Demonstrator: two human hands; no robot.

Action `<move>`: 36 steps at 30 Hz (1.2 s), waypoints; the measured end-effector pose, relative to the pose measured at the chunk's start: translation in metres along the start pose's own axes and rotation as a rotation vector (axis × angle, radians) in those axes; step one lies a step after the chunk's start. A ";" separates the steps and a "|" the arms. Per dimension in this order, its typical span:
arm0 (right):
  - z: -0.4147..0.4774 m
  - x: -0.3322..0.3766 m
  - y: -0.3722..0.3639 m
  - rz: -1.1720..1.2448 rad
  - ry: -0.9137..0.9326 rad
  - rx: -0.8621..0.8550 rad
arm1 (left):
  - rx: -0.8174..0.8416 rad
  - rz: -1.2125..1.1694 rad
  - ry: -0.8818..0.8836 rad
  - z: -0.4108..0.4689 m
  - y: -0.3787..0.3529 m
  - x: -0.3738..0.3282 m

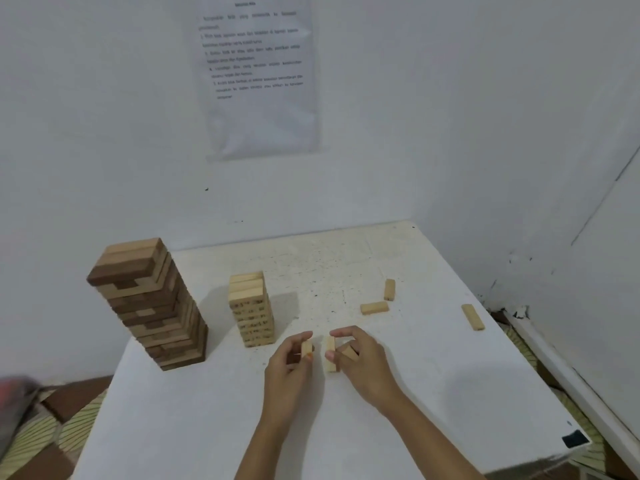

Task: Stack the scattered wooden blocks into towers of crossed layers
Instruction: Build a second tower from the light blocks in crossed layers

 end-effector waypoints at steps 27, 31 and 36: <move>0.000 -0.007 -0.012 -0.109 0.004 -0.104 | 0.017 0.092 -0.059 -0.014 0.029 0.014; -0.002 -0.001 -0.011 -0.161 0.037 0.020 | 0.003 0.081 -0.068 -0.021 0.037 0.021; -0.007 0.002 -0.020 -0.389 0.169 0.369 | -0.026 0.059 -0.086 -0.024 0.039 0.026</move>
Point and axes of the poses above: each hand's wrist, its own z-axis towards the middle knuckle, its own y-axis out of the back of the hand, x = y × z, the point moved 7 cm from there along z, towards the middle knuckle
